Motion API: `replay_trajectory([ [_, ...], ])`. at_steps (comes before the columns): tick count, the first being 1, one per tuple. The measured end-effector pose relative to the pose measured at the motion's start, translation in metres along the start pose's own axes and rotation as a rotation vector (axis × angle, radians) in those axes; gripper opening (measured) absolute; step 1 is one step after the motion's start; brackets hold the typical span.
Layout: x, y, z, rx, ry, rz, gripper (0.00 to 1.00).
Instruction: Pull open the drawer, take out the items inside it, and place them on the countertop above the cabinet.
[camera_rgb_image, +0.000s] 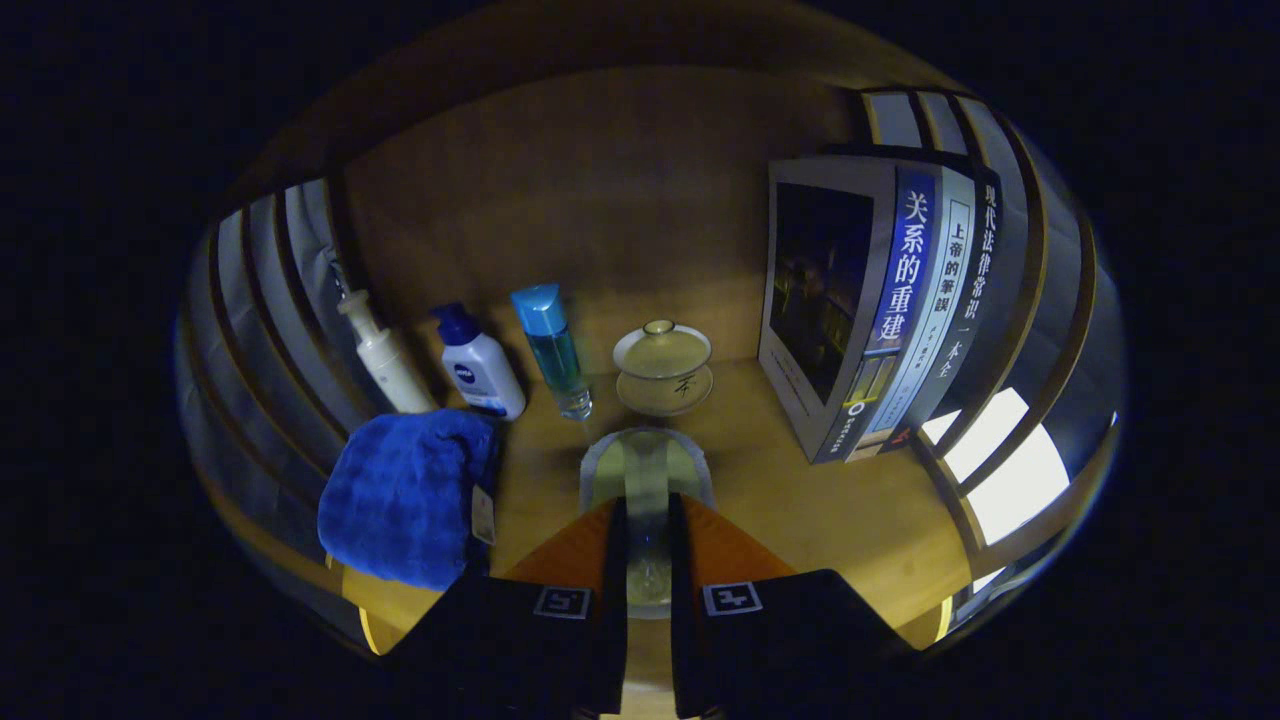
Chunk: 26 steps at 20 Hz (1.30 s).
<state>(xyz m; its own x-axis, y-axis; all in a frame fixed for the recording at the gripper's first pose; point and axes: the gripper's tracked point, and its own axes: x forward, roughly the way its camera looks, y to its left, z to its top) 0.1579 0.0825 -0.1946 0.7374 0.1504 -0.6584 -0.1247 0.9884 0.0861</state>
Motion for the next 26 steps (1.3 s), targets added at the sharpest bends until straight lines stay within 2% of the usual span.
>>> replay_trajectory([
  [6,0.004,0.003,0.007,0.001,-0.054,0.015,0.29],
  [9,0.001,-0.002,0.010,-0.012,-0.099,-0.003,0.50],
  [13,-0.011,-0.006,0.004,0.079,-0.178,0.011,0.78],
  [16,-0.039,-0.015,0.003,0.102,-0.268,0.003,0.99],
  [19,-0.074,-0.019,0.000,0.107,-0.335,0.000,0.99],
  [23,-0.131,-0.023,-0.013,0.044,-0.432,-0.032,0.98],
  [26,-0.174,-0.018,-0.038,0.024,-0.479,-0.038,0.98],
])
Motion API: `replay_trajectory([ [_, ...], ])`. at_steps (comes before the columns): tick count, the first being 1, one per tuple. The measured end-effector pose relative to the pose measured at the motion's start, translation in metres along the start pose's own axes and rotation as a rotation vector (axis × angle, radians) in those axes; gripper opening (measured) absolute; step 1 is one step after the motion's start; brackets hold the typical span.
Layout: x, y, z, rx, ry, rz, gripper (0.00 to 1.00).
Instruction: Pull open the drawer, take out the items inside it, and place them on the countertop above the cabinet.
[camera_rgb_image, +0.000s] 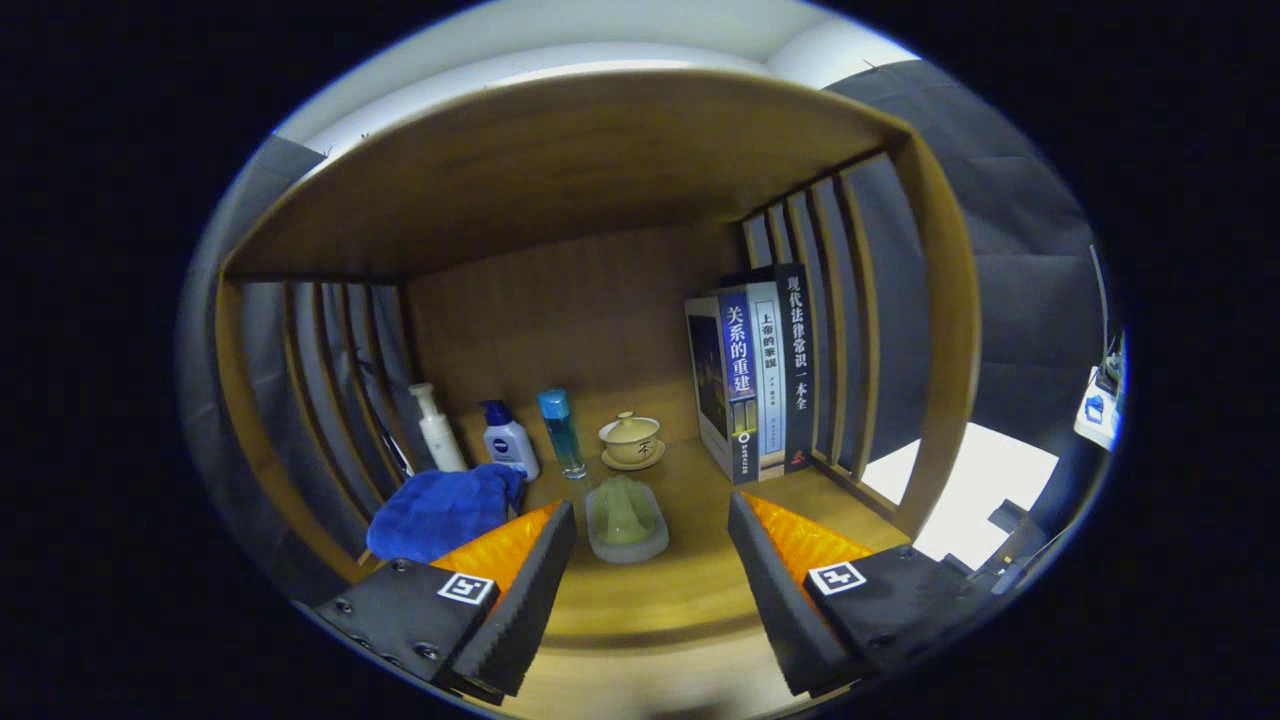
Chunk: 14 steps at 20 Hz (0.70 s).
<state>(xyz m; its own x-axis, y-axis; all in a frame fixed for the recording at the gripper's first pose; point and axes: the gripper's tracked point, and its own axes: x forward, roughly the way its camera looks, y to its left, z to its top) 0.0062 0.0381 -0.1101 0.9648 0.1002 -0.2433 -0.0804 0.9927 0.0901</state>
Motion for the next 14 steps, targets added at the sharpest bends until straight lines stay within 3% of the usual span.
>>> replay_trajectory([
  [6,-0.079,-0.002,-0.032,-0.052,-0.040,-0.012,0.98],
  [14,-0.145,-0.014,-0.096,-0.069,-0.015,-0.041,0.98],
])
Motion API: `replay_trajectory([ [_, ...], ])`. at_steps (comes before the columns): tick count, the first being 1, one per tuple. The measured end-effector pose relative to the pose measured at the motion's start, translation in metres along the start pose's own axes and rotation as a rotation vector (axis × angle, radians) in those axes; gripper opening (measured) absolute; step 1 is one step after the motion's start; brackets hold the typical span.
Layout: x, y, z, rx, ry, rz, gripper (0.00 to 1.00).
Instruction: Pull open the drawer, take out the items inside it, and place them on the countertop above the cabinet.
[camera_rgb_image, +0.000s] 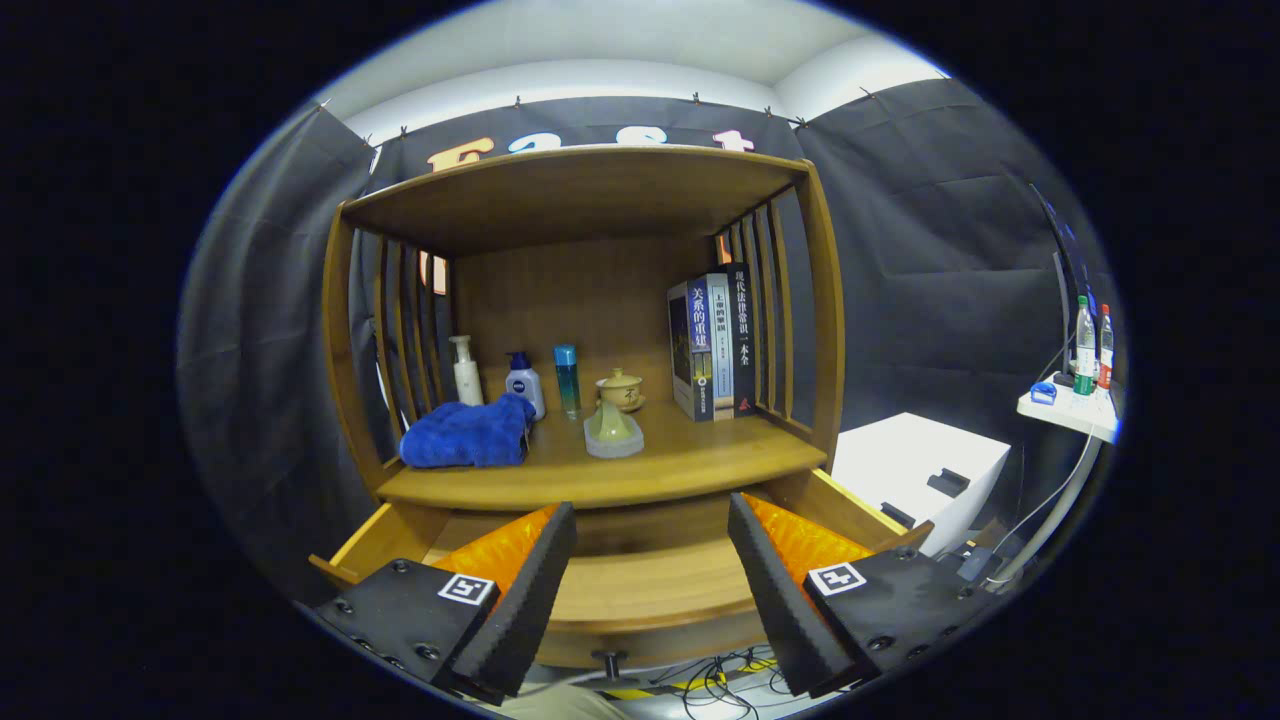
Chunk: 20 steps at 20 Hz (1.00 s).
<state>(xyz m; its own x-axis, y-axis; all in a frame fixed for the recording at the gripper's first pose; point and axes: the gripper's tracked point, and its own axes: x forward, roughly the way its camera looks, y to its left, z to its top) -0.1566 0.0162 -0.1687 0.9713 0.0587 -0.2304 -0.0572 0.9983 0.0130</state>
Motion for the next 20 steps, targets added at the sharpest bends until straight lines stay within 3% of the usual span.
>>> replay_trajectory([
  [6,-0.028,0.000,-0.050,-0.003,0.059,0.007,0.99],
  [20,-0.013,0.012,-0.112,-0.030,0.148,0.034,0.99],
])
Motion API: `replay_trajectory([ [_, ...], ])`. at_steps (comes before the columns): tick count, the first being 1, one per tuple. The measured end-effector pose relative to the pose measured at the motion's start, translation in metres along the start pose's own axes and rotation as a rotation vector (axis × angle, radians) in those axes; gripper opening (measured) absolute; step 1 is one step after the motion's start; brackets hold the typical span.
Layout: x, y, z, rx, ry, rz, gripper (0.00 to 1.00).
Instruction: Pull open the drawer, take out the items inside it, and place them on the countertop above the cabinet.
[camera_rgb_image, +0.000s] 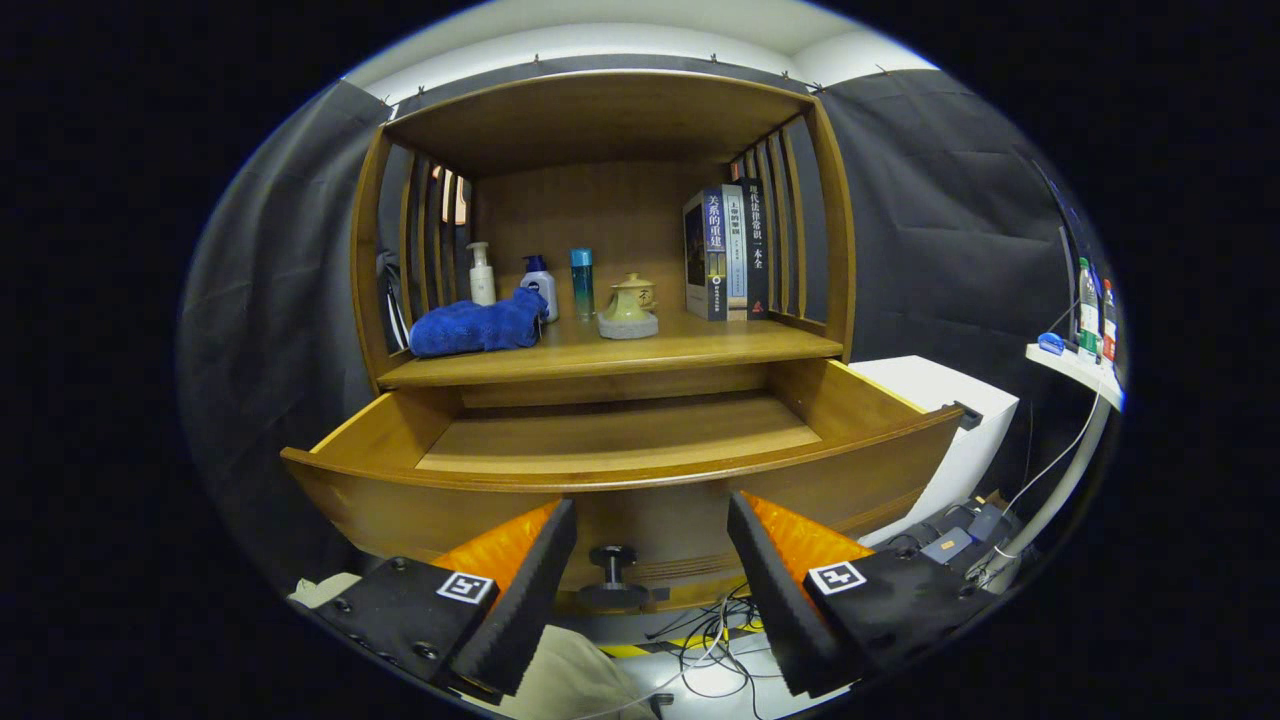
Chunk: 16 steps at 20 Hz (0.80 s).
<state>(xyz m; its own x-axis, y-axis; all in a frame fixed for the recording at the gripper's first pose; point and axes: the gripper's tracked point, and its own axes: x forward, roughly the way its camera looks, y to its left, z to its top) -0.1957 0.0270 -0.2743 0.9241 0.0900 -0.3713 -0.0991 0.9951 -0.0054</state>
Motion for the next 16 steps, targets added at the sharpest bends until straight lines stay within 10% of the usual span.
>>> replay_trajectory([
  [16,0.045,0.004,0.018,0.047,0.012,0.010,0.99],
])
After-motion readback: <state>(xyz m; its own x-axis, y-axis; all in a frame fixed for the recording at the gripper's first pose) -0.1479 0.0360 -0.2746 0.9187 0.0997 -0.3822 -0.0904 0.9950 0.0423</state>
